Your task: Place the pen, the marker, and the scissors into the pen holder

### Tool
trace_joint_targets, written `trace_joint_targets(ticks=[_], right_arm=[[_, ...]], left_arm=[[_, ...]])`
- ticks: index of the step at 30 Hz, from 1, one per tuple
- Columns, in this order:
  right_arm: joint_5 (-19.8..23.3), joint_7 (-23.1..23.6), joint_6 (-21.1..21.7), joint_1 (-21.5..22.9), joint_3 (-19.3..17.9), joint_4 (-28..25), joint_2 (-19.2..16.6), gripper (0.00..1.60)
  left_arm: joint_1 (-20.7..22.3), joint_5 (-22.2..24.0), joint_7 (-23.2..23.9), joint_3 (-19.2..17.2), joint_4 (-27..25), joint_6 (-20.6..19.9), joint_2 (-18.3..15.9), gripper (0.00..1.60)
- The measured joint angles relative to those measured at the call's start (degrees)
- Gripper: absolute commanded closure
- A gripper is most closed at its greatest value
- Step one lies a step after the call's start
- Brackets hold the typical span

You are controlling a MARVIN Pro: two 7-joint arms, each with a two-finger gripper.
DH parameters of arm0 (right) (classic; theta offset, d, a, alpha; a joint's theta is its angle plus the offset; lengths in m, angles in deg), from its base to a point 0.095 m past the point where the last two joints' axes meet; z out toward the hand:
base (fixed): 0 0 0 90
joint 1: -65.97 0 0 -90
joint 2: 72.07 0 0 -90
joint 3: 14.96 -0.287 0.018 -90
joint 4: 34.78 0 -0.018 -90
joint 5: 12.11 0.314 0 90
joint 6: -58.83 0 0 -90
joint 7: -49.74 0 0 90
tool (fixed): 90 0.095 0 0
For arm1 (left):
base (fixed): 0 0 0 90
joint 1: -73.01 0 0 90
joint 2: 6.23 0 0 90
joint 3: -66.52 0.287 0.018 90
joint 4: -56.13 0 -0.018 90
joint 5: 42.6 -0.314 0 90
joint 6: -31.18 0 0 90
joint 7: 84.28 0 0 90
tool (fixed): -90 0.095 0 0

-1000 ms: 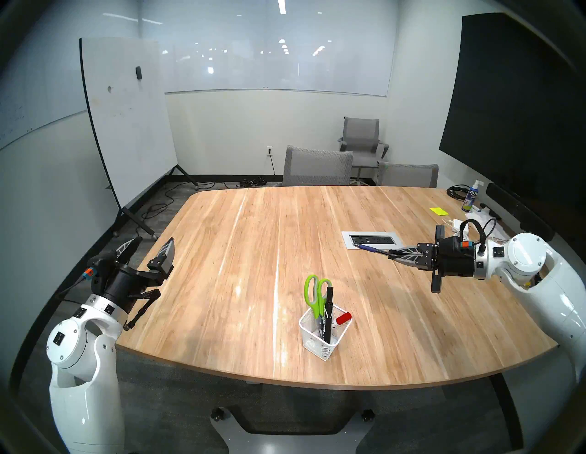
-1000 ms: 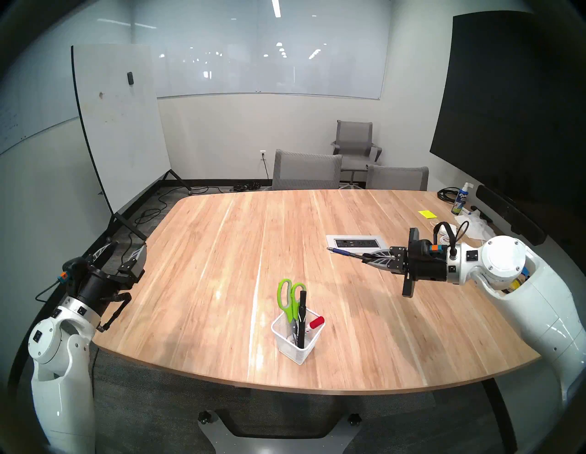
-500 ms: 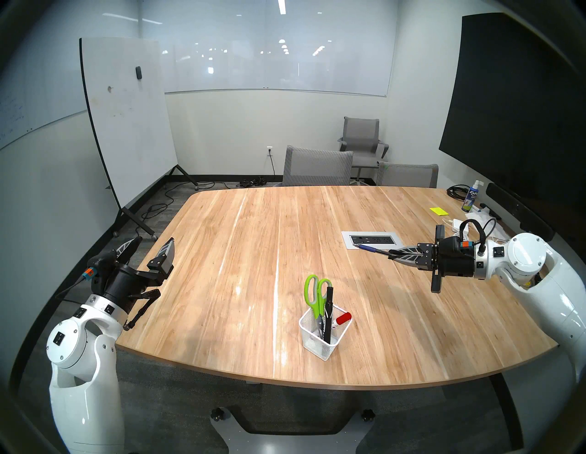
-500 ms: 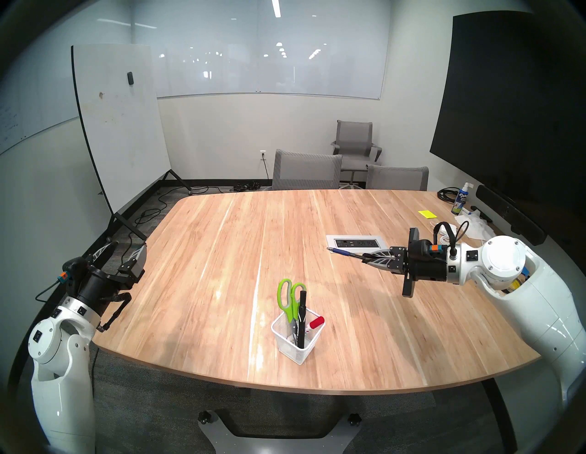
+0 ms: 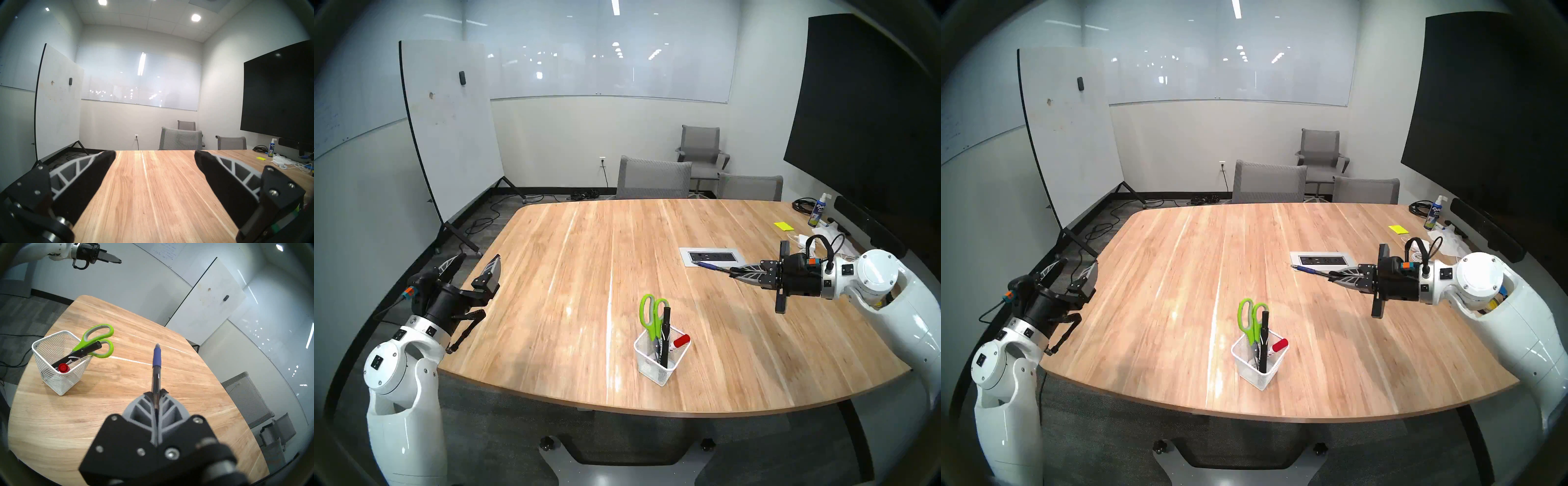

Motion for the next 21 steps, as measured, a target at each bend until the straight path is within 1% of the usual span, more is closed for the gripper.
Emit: trace_joint_targets(ticks=[21], right_arm=[[0.0, 0.0, 0.0, 0.0, 0.0, 0.0, 0.0, 1.60]], left_arm=[[0.0, 0.0, 0.0, 0.0, 0.0, 0.0, 0.0, 0.00]])
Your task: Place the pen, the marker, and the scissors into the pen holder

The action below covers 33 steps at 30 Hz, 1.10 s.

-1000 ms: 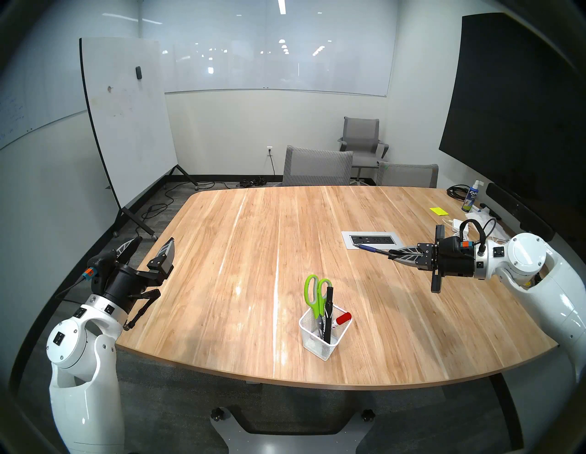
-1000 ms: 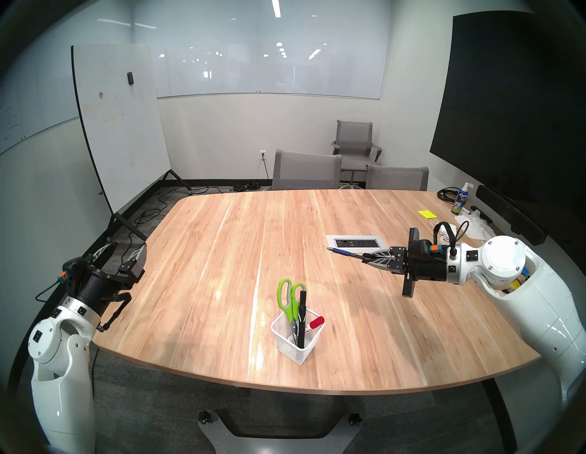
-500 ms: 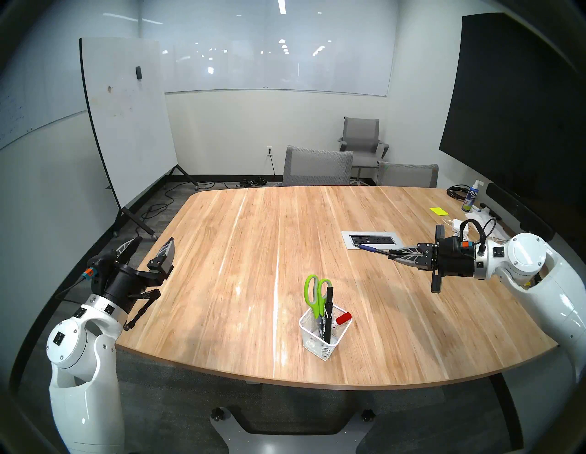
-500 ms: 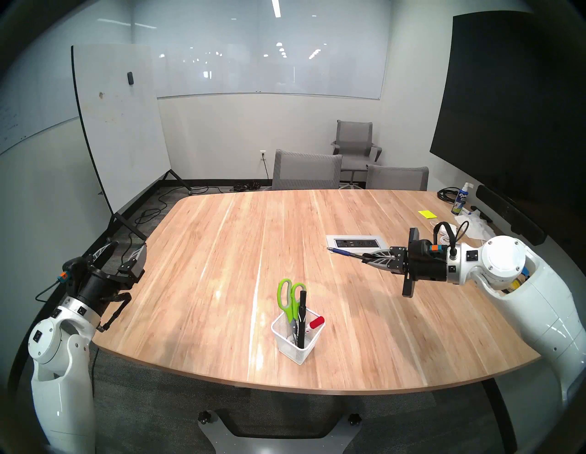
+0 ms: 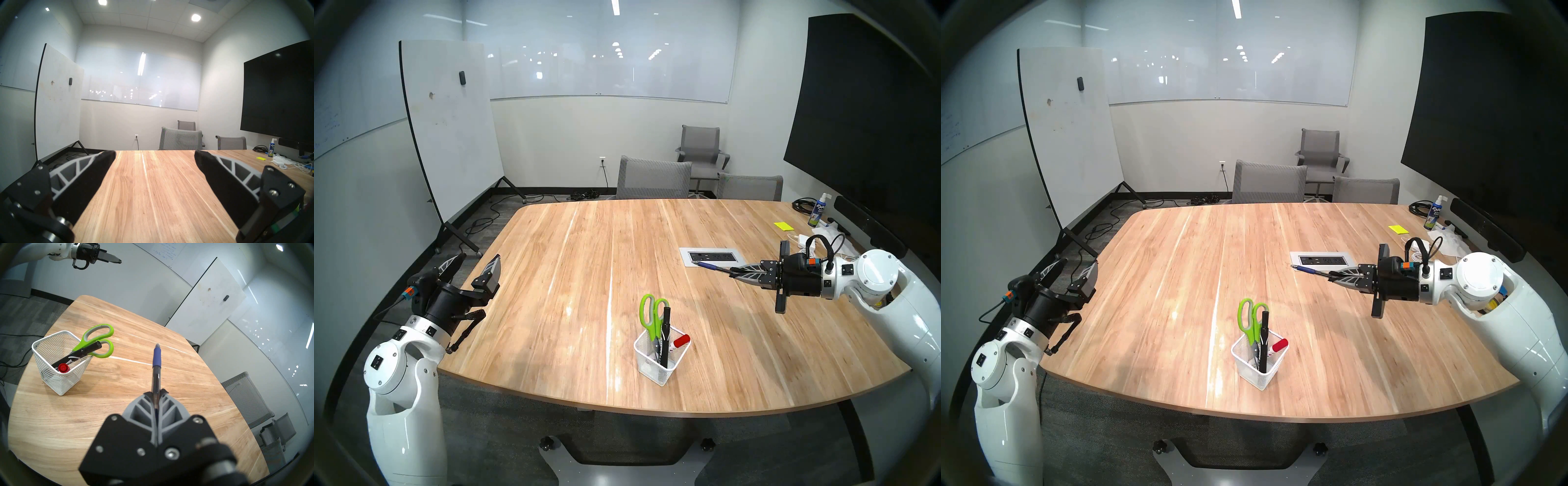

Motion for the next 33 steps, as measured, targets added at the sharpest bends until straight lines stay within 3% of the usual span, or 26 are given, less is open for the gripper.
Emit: trace_joint_targets(ticks=[33], right_arm=[[0.0, 0.0, 0.0, 0.0, 0.0, 0.0, 0.0, 1.60]], left_arm=[[0.0, 0.0, 0.0, 0.0, 0.0, 0.0, 0.0, 0.00]])
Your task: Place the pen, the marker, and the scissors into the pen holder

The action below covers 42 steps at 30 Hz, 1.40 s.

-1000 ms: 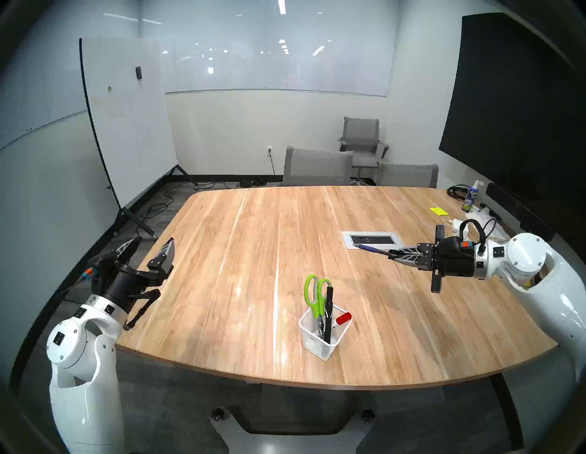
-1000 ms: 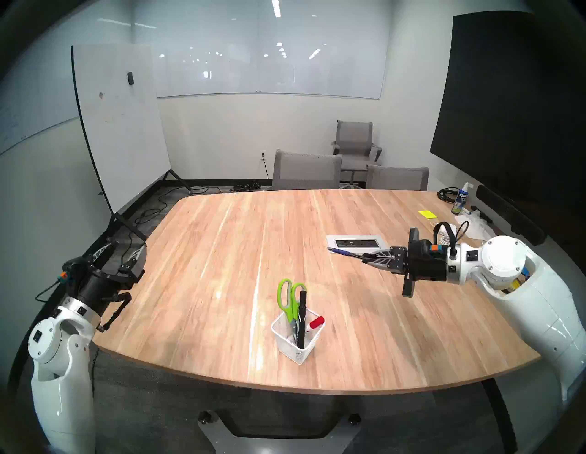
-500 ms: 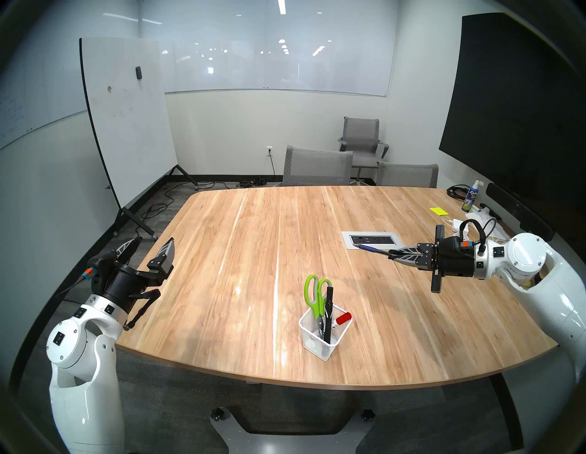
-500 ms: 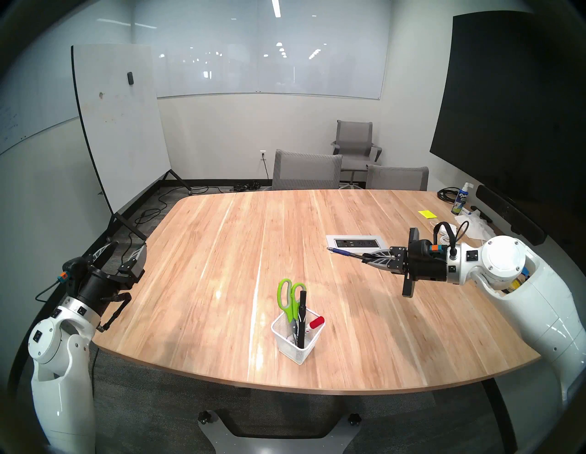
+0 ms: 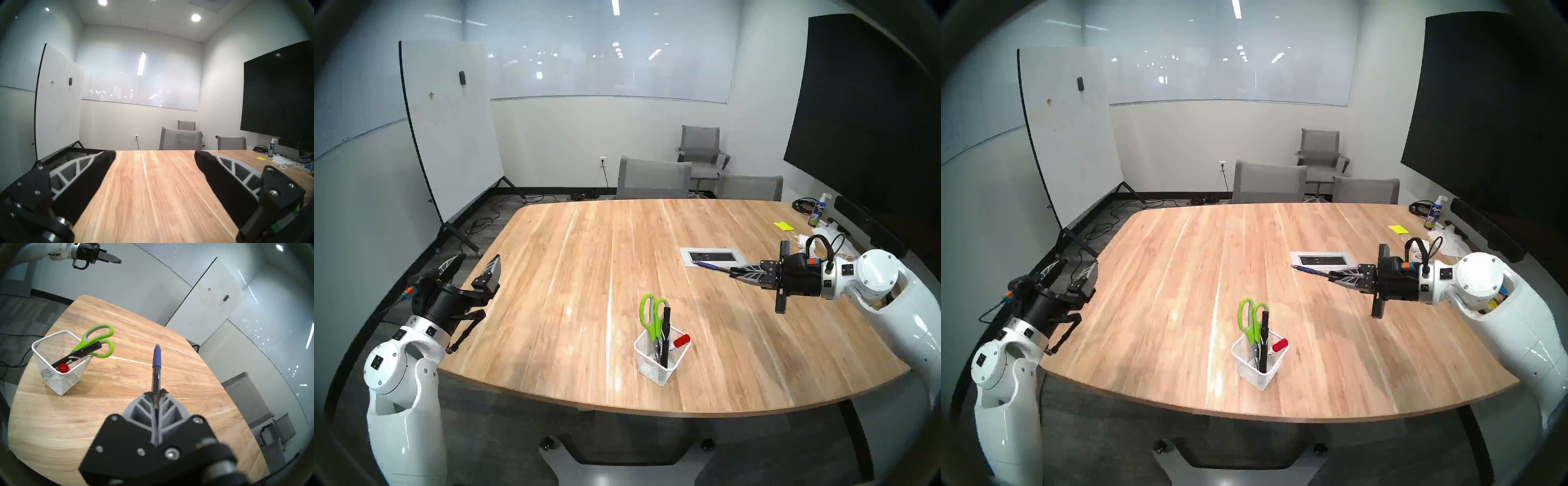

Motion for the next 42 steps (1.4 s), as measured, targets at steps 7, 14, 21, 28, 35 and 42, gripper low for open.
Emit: trace_joint_targets(ticks=[7, 14, 21, 28, 35, 42], right_arm=[[0.0, 0.0, 0.0, 0.0, 0.0, 0.0, 0.0, 1.60], [0.0, 0.0, 0.0, 0.0, 0.0, 0.0, 0.0, 1.60], [0.0, 0.0, 0.0, 0.0, 0.0, 0.0, 0.0, 1.60], [0.0, 0.0, 0.0, 0.0, 0.0, 0.0, 0.0, 1.60], [0.0, 0.0, 0.0, 0.0, 0.0, 0.0, 0.0, 1.60], [0.0, 0.0, 0.0, 0.0, 0.0, 0.0, 0.0, 1.60]], left_arm=[[0.0, 0.0, 0.0, 0.0, 0.0, 0.0, 0.0, 0.00], [0.0, 0.0, 0.0, 0.0, 0.0, 0.0, 0.0, 0.00], [0.0, 0.0, 0.0, 0.0, 0.0, 0.0, 0.0, 0.00], [0.0, 0.0, 0.0, 0.0, 0.0, 0.0, 0.0, 0.00], [0.0, 0.0, 0.0, 0.0, 0.0, 0.0, 0.0, 0.00], [0.0, 0.0, 0.0, 0.0, 0.0, 0.0, 0.0, 0.00]])
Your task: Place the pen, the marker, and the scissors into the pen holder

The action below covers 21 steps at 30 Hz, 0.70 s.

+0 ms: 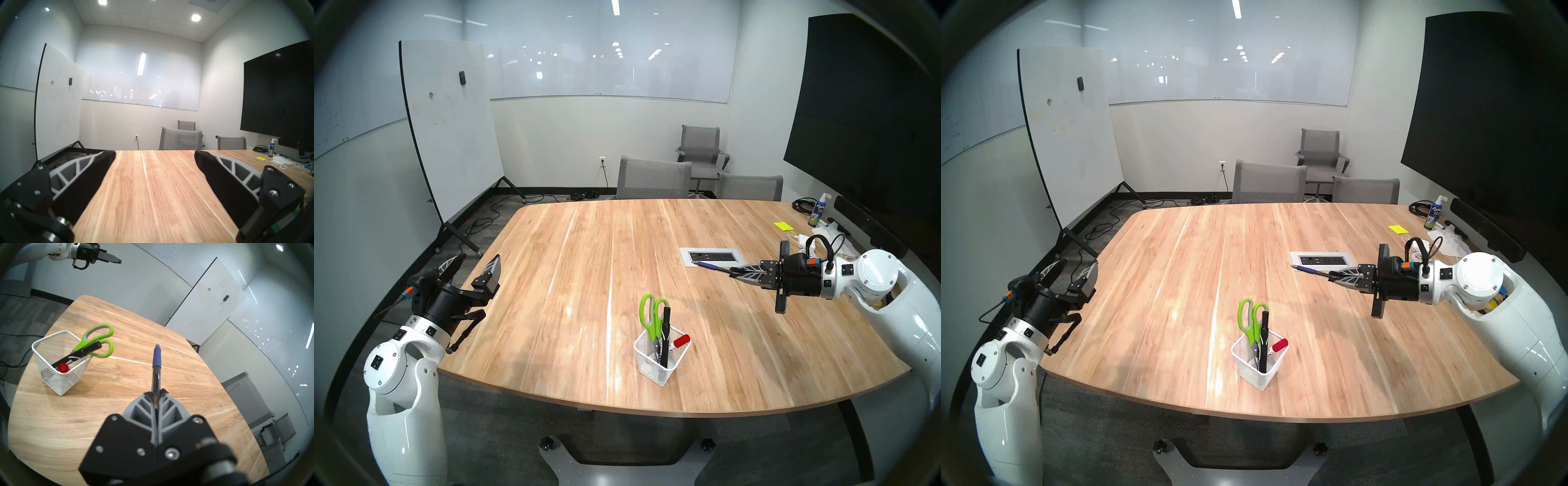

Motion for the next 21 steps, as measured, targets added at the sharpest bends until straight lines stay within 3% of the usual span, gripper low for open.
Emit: trace_joint_targets(ticks=[21], right_arm=[[0.0, 0.0, 0.0, 0.0, 0.0, 0.0, 0.0, 1.60]], left_arm=[[0.0, 0.0, 0.0, 0.0, 0.0, 0.0, 0.0, 0.00]])
